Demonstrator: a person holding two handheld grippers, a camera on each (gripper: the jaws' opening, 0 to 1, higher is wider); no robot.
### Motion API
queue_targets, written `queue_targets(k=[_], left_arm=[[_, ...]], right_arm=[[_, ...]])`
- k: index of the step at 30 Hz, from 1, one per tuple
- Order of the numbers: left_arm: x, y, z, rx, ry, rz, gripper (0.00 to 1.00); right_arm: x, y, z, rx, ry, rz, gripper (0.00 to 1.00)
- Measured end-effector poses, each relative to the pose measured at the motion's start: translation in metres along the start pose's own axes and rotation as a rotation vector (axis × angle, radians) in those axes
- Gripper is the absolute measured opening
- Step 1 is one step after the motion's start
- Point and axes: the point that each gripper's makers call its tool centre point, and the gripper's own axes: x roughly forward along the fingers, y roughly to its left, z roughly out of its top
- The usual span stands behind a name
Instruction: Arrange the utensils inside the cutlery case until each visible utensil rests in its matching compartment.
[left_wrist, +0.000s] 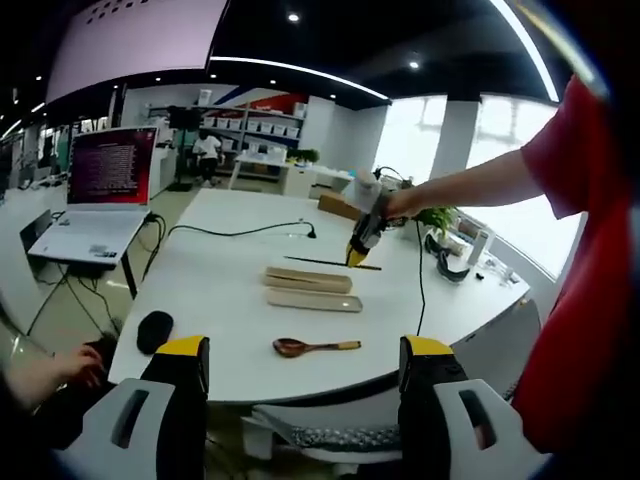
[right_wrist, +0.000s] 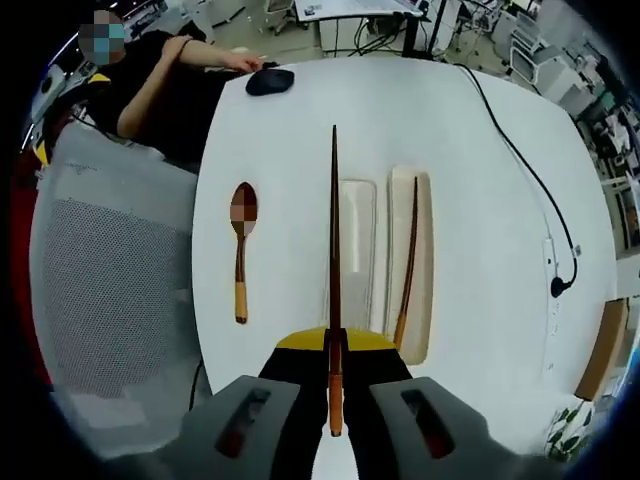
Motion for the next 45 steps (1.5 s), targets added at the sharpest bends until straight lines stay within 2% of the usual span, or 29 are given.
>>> queue_targets(k=[5,8,14,19,25,31,35,38,42,45], left_arm=[[0.005,-0.003,0.005,0.013,0.002,-0.014,0.80],[0.006,-0.005,0.010,0.021,-0.005,-0.017,0.80],[0.005,-0.005,0.007,0.034,0.009,-0.008,0.80],[0.003,-0.006,0.005,0.044,0.020,-0.001,0.79],[0.001,-0.006,0.006,0.042,0.016,0.010,0.79],[0.001,-0.004,0.006,0.049,0.021,0.022,0.79],[0.001,-0.004,0.004,0.049,0.028,0.027,0.79],[0.000,-0.003,0.002,0.054,0.039,0.029,0.78],[0.000,-0.003,0.002,0.053,0.045,0.033,0.78],[0.001,-0.002,0.002,0.059,0.048,0.034,0.78]], right_arm=[[0.005,0.003,0.007,-0.012,-0.048,-0.007,0.00],[0.006,-0.004,0.004,-0.060,-0.046,-0.038,0.00],[0.003,-0.013,0.000,-0.062,-0.044,-0.041,0.00],[-0.007,-0.021,-0.001,-0.106,-0.017,-0.032,0.00],[-0.027,-0.039,0.012,-0.126,-0.023,-0.066,0.00],[-0.024,-0.045,0.023,-0.123,-0.051,-0.072,0.00],[-0.014,-0.044,0.022,-0.152,-0.021,-0.068,0.00],[-0.012,-0.042,0.023,-0.157,-0.021,-0.062,0.00],[-0.014,-0.045,0.023,-0.164,-0.009,-0.054,0.00],[-0.022,-0.055,0.023,-0.190,0.016,-0.063,0.00]])
